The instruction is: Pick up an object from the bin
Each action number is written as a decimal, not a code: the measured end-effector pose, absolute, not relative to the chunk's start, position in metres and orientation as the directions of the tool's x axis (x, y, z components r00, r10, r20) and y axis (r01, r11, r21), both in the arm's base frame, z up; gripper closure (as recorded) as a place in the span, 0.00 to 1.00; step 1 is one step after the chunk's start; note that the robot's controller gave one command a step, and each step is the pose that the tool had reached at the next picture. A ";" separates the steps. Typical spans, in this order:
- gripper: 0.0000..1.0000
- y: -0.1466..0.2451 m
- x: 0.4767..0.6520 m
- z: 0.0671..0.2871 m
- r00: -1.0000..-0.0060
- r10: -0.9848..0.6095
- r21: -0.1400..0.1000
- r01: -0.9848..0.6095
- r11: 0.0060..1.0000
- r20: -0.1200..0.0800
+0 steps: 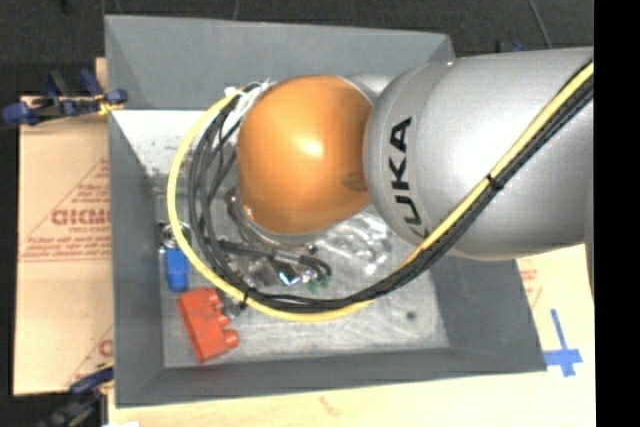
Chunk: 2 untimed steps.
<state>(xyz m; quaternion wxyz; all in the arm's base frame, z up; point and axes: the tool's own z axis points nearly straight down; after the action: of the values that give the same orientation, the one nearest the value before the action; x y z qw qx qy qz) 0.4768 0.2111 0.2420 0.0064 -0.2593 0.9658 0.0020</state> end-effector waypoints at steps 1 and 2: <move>1.00 0.198 0.499 0.138 -0.942 -0.334 0.000 -0.334 0.942 0.003; 1.00 0.190 0.502 0.163 -0.995 -0.095 0.002 -0.095 0.995 -0.007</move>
Offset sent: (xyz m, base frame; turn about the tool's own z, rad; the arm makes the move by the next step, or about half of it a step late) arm 0.0220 -0.0122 -0.1008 0.1838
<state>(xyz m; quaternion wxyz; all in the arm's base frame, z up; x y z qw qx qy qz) 0.5022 0.1905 0.1635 0.0034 -0.0477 0.9989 0.0010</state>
